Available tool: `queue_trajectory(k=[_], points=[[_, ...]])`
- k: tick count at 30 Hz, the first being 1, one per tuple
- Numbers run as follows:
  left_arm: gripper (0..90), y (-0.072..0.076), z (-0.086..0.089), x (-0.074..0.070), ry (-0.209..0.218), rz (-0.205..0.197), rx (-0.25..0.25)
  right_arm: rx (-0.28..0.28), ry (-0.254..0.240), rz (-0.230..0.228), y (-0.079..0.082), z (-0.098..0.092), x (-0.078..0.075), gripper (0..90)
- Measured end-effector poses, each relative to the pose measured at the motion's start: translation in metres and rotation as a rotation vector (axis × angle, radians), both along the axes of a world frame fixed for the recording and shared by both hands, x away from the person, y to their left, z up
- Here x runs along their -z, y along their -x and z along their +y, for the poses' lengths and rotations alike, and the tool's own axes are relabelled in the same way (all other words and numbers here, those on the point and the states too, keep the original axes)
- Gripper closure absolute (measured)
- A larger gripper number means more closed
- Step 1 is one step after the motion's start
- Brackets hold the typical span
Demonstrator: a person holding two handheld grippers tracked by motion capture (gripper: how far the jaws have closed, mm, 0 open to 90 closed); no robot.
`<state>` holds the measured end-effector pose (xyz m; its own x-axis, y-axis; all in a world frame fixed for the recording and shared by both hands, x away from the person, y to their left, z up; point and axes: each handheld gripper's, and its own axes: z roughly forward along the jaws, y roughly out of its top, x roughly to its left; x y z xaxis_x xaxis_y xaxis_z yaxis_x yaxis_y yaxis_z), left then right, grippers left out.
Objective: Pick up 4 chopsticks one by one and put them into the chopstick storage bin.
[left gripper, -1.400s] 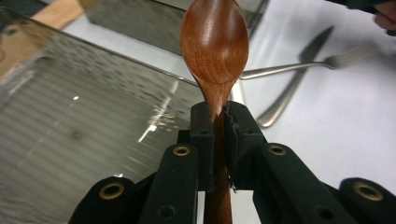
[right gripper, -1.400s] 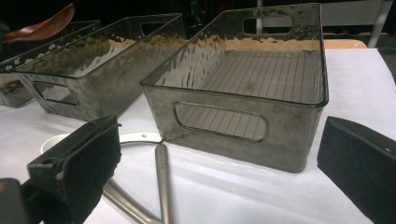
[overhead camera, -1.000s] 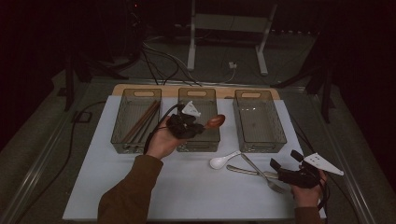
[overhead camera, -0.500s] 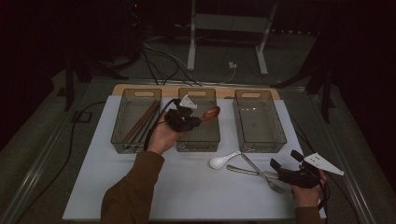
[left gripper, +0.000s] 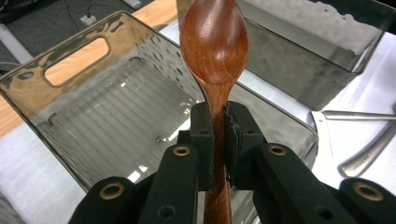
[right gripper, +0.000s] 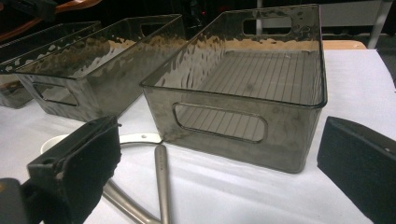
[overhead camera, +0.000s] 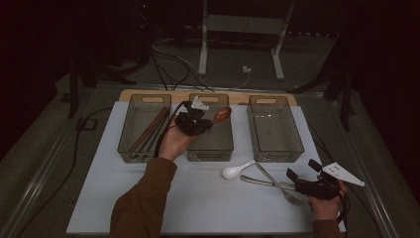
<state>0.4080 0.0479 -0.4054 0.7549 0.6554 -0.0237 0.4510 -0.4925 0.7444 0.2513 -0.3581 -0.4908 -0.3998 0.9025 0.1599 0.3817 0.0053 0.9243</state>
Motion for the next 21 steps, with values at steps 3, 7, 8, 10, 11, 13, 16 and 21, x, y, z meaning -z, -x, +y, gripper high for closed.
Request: queue_trajectory(k=[3,7,8,10,11,13,16,21], points=[[83.6,-0.002,0.001,0.000,0.003,0.000,-0.015,0.000,0.000,0.000,0.000,0.000,0.000,0.0],[83.6,-0.004,0.001,0.001,0.008,0.001,-0.031,0.000,0.001,0.000,0.000,0.000,0.000,0.0],[83.7,-0.005,0.001,0.002,0.010,0.002,-0.034,0.000,0.001,0.000,0.000,0.000,0.000,0.0],[83.6,-0.005,0.001,0.002,0.013,0.004,-0.040,0.000,0.001,0.000,0.000,0.000,0.000,0.0],[83.6,-0.006,0.001,0.002,0.012,0.005,-0.042,0.000,0.001,0.000,0.000,0.000,0.000,0.0],[83.6,-0.007,0.000,0.003,0.013,0.003,-0.047,0.000,0.001,0.001,0.000,0.000,0.000,0.0],[83.6,-0.008,0.000,0.003,0.012,0.003,-0.053,-0.001,0.002,0.001,0.000,0.000,0.000,0.0],[83.6,-0.011,0.000,0.004,0.019,0.008,-0.076,-0.001,0.002,0.001,0.000,0.000,0.000,0.0]])
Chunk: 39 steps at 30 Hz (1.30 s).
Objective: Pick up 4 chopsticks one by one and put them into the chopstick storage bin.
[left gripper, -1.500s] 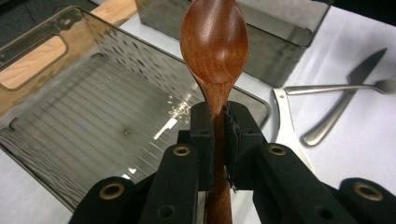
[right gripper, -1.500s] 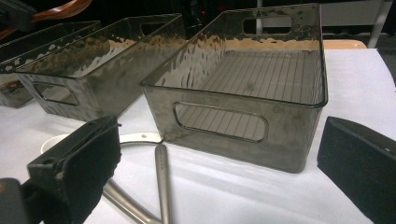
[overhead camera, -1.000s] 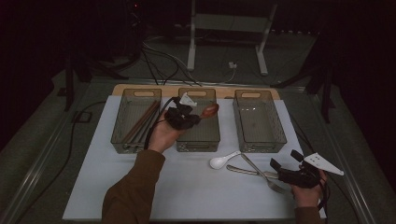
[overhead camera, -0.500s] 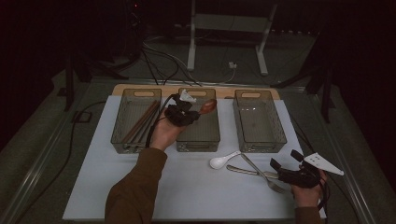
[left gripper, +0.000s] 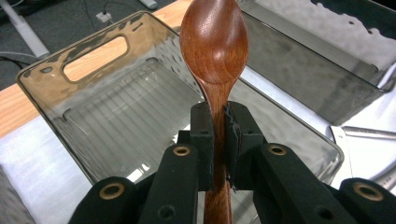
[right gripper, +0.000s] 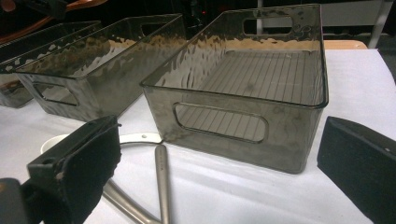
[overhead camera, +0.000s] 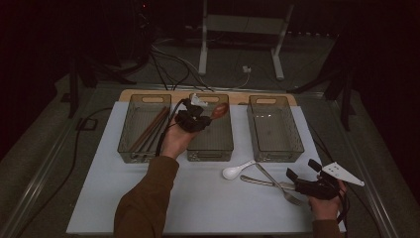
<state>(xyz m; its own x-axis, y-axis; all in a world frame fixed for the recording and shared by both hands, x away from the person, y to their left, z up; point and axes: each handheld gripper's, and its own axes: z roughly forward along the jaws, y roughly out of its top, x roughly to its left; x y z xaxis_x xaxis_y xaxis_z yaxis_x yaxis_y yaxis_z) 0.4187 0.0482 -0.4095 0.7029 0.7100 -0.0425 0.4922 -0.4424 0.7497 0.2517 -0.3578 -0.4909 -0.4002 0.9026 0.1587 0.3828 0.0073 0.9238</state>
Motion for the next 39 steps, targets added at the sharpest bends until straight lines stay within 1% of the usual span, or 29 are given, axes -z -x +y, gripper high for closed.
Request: queue_trajectory(k=[12,18,21,23,26,27,29,39], points=[[83.6,-0.006,0.001,0.004,0.014,0.003,-0.048,0.000,-0.001,0.001,0.000,0.000,0.000,0.0],[83.6,-0.008,-0.001,0.006,0.023,0.005,-0.059,0.000,0.000,0.000,0.000,0.000,0.000,0.0],[83.6,-0.009,-0.003,0.007,0.016,0.000,-0.060,0.000,-0.002,0.000,0.000,0.000,0.000,0.0],[83.6,-0.010,-0.003,0.008,0.019,0.002,-0.070,-0.001,-0.002,-0.001,0.000,0.000,0.000,0.0],[83.6,-0.011,-0.003,0.010,0.025,0.006,-0.085,-0.001,-0.002,-0.002,0.000,-0.001,0.000,0.0],[83.6,-0.012,-0.003,0.011,0.020,0.007,-0.089,-0.001,-0.002,-0.001,0.000,-0.001,0.000,0.0],[83.6,-0.013,-0.003,0.012,0.027,0.009,-0.097,0.000,-0.002,-0.001,0.000,-0.001,0.000,0.0],[83.6,-0.017,-0.006,0.019,0.034,0.027,-0.125,-0.001,-0.001,0.000,0.000,-0.001,0.000,0.0]])
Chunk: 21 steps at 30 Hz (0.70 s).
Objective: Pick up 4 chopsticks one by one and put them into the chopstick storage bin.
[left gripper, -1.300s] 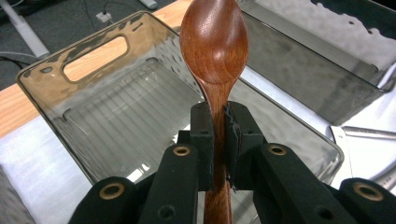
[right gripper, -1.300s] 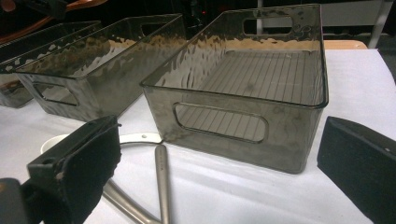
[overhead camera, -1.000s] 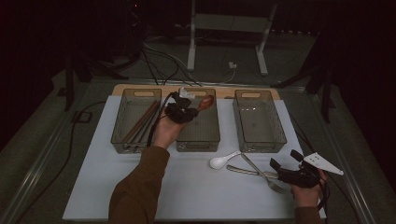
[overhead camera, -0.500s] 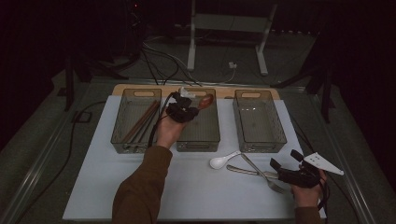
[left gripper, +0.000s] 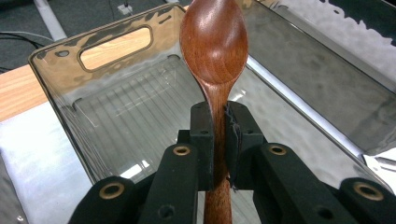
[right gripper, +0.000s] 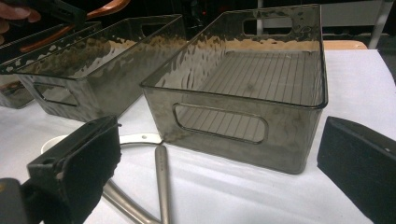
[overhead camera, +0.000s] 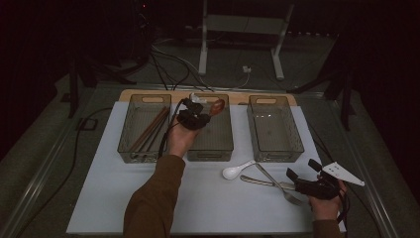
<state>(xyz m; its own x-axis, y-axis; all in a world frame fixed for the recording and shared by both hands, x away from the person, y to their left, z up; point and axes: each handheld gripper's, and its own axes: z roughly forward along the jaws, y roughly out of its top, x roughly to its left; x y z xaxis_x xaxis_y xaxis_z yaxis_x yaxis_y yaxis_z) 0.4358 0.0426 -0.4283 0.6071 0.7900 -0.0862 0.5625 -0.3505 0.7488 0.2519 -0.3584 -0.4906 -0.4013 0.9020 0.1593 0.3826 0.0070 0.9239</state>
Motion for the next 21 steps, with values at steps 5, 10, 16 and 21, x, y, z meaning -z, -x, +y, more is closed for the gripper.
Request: queue_trajectory(k=[5,10,16,21], points=[[83.6,-0.001,-0.001,0.002,0.002,0.005,-0.011,0.000,0.000,0.000,0.000,0.000,0.000,0.0],[83.5,-0.002,-0.003,0.005,0.005,0.011,-0.012,0.000,-0.001,0.000,0.000,0.000,0.000,0.0],[83.5,-0.003,-0.004,0.009,-0.001,0.021,-0.012,0.000,-0.001,0.000,0.000,0.000,0.000,0.0],[83.5,-0.004,-0.006,0.013,-0.007,0.032,-0.011,0.000,-0.001,0.000,0.000,0.000,0.000,0.0]])
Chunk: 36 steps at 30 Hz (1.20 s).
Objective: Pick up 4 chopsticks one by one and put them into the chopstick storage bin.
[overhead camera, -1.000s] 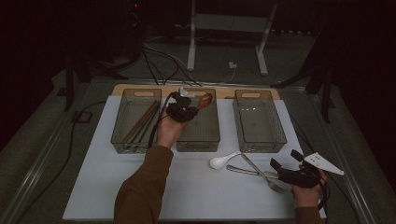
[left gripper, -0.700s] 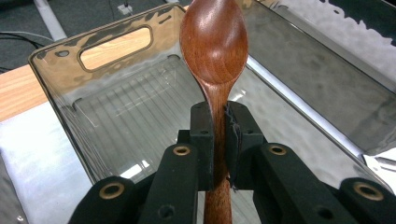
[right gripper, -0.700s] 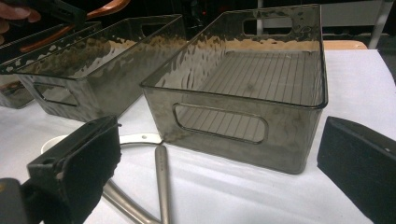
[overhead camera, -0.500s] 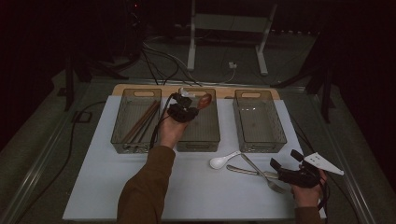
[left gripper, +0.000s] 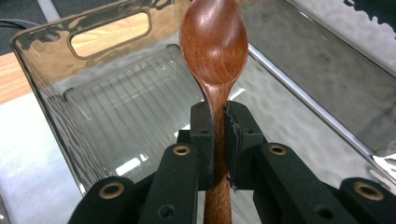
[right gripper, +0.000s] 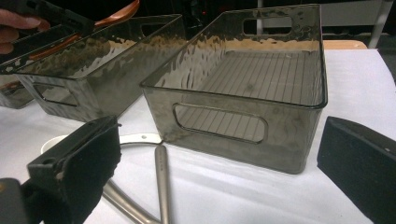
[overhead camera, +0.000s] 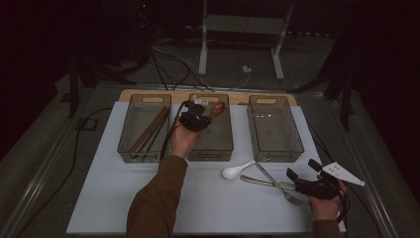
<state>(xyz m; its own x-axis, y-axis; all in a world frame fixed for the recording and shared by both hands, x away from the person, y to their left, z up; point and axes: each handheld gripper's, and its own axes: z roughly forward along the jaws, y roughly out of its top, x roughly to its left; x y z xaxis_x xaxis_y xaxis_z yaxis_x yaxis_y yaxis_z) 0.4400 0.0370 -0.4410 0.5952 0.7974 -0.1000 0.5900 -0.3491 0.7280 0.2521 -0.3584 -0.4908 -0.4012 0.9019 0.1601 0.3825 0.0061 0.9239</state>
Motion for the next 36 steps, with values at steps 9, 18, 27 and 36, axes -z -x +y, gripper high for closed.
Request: queue_trajectory(k=[9,18,27,36], points=[[83.5,-0.001,-0.001,0.005,-0.005,0.013,0.003,-0.001,-0.002,0.000,0.000,0.000,0.000,0.0],[83.5,-0.003,-0.002,0.012,-0.019,0.032,-0.001,0.000,-0.003,0.001,0.000,0.000,0.000,0.0],[83.4,-0.003,-0.003,0.018,-0.024,0.052,-0.002,0.001,-0.002,0.000,0.000,0.000,0.000,0.0],[83.4,-0.003,-0.003,0.023,-0.027,0.067,-0.003,0.001,0.000,-0.001,0.000,-0.001,0.000,0.0]])
